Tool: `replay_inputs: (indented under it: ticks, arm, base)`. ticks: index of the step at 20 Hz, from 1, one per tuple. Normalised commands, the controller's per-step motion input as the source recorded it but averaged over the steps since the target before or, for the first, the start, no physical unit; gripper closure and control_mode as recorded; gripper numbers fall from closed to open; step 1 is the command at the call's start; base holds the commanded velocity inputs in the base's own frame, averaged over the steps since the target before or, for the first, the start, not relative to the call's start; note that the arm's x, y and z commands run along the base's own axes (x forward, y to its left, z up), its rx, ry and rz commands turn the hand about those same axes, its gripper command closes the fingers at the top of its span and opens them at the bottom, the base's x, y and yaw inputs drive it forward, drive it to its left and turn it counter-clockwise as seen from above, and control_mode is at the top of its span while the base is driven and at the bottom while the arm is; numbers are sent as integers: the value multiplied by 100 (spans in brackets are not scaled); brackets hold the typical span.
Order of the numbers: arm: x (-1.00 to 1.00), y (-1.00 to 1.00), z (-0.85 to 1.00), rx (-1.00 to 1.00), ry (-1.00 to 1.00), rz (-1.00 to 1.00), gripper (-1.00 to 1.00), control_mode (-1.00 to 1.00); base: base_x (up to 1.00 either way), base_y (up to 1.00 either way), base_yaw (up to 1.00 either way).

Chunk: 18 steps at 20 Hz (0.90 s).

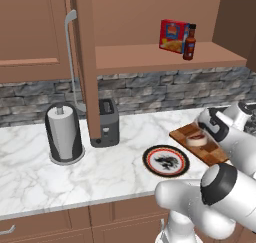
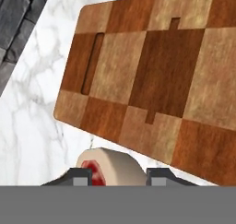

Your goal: Pick the steak from the plate and place it on the cutting board. Then pick the condiment bottle from the cabinet and place it next to the cutting board.

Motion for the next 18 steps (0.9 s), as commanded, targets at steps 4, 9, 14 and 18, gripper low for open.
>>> replay_inputs:
  ticks: [4, 9, 14, 18]
  arm:
    - [12, -30, 0, 0, 0, 0, 100, -100]
    - [4, -21, 0, 0, 0, 0, 100, -100]
    - [4, -12, -3, 0, 0, 0, 100, -100]
    - [10, -7, -12, 0, -1, 0, 100, -100]
  base:
    - [0, 0, 0]
    - [0, 0, 0]
    - [0, 0, 0]
    - [0, 0, 0]
